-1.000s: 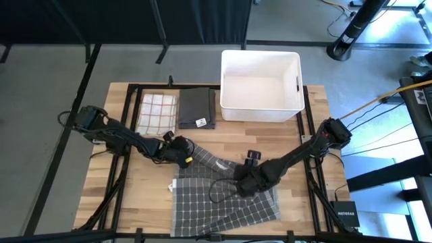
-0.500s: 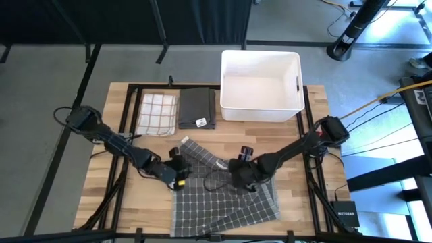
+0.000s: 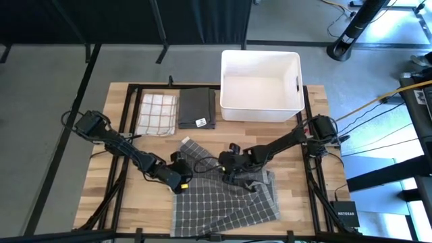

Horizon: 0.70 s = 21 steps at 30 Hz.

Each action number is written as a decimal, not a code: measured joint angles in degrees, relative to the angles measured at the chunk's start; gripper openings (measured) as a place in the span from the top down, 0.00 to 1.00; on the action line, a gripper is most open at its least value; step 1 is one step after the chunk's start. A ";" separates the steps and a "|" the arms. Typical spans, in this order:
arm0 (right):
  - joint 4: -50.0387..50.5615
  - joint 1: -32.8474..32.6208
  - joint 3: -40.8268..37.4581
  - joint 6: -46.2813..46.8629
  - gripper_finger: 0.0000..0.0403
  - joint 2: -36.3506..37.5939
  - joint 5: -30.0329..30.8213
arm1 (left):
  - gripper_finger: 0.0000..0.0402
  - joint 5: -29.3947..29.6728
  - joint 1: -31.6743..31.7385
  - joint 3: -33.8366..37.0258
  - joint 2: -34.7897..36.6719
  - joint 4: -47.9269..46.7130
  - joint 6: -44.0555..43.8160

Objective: Fold towel
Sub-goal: Fold the grey patterned towel

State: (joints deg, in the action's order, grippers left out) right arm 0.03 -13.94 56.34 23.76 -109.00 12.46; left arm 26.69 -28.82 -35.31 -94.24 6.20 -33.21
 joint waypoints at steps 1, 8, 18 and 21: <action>-0.05 -0.06 0.00 -0.36 0.59 -0.01 -0.04 | 0.67 0.01 0.01 0.00 0.00 0.00 -0.01; 0.09 -0.65 0.00 -2.16 0.75 -0.01 0.98 | 0.67 0.02 0.09 0.00 0.00 0.29 0.20; 6.19 -0.65 2.68 -3.95 0.98 2.50 3.67 | 0.67 0.00 0.10 0.00 0.02 0.24 0.09; 9.57 -0.65 4.33 -4.77 0.97 2.50 7.16 | 0.67 -0.88 0.11 0.00 0.02 0.29 0.17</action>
State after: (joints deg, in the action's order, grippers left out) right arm 9.61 -14.59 60.67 19.00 -106.50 19.63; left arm 25.81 -28.71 -35.31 -94.21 6.49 -33.04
